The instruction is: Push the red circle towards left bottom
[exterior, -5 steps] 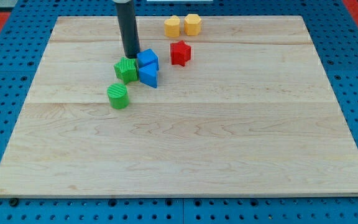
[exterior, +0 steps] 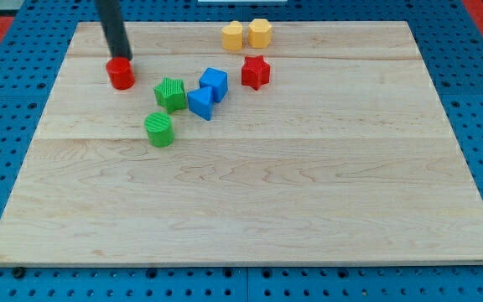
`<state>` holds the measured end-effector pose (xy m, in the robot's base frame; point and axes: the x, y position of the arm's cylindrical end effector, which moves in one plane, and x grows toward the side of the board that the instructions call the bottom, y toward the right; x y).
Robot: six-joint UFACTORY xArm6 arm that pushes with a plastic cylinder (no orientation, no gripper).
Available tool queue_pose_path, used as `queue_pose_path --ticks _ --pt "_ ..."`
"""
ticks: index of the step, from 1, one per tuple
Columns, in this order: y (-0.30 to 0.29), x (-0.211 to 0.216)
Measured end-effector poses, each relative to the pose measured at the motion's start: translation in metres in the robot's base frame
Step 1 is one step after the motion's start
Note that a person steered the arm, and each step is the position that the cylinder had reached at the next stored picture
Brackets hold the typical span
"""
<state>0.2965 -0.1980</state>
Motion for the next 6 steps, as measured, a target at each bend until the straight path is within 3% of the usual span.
queue_pose_path --ticks 1,3,5,6 --pt "0.000 0.047" --pt "0.033 0.094" --pt "-0.012 0.160" --pt "-0.015 0.169"
